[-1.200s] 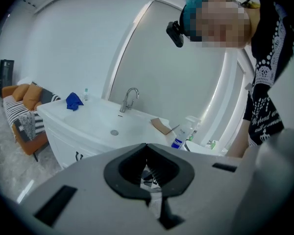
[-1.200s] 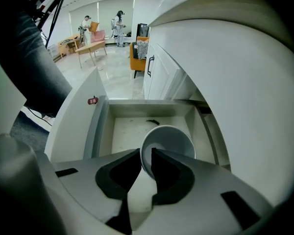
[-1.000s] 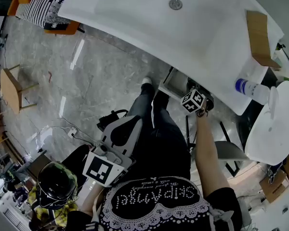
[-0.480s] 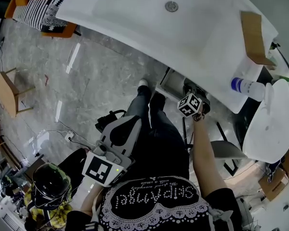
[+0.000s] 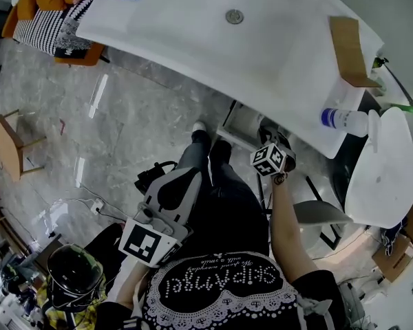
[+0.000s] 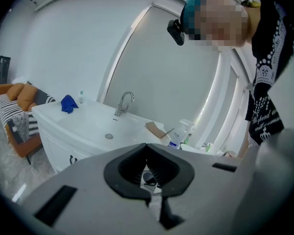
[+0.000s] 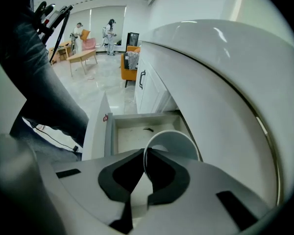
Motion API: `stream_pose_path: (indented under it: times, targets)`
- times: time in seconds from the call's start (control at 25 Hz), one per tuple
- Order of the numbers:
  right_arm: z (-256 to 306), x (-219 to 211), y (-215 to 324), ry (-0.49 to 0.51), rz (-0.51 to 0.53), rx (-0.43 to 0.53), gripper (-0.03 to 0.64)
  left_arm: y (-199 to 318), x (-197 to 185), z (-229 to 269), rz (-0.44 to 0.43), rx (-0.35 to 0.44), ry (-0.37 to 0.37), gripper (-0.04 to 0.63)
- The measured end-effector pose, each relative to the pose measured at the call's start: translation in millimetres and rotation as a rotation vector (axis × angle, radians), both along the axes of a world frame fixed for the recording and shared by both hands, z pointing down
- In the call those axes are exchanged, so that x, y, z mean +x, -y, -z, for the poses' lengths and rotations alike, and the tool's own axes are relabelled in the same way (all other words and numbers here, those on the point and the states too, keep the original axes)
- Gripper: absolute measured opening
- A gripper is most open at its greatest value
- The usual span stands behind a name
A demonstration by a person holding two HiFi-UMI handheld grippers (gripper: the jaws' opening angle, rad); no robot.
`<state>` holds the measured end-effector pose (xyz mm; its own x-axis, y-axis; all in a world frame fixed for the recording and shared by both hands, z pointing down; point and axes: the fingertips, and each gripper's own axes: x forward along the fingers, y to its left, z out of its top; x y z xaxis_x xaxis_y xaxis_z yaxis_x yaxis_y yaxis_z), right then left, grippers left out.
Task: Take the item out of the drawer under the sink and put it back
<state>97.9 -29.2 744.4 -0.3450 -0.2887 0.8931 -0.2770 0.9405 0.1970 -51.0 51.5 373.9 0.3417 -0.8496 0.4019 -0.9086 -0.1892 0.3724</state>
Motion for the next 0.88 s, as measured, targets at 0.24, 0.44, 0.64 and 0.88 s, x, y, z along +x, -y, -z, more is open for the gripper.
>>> stream_pose_path:
  times: [0.24, 0.44, 0.64, 0.88]
  targets:
    - [20.7, -1.0, -4.9, 0.061, -0.066, 0.009, 0.026, 3.5, 1.8, 5.9, -0.016, 0.028, 0.000, 0.005]
    - [37.3, 3.8, -6.7, 0.087, -0.107, 0.031, 0.026, 7.0, 5.9, 9.3, -0.039, 0.048, -0.009, 0.005]
    - [52.7, 7.4, -10.0, 0.112, -0.119, 0.048, 0.026, 11.4, 12.8, 13.3, -0.072, 0.060, -0.018, 0.005]
    - [75.6, 9.3, -13.6, 0.158, -0.130, 0.079, 0.026, 15.8, 21.6, 16.3, -0.110, 0.082, -0.021, 0.005]
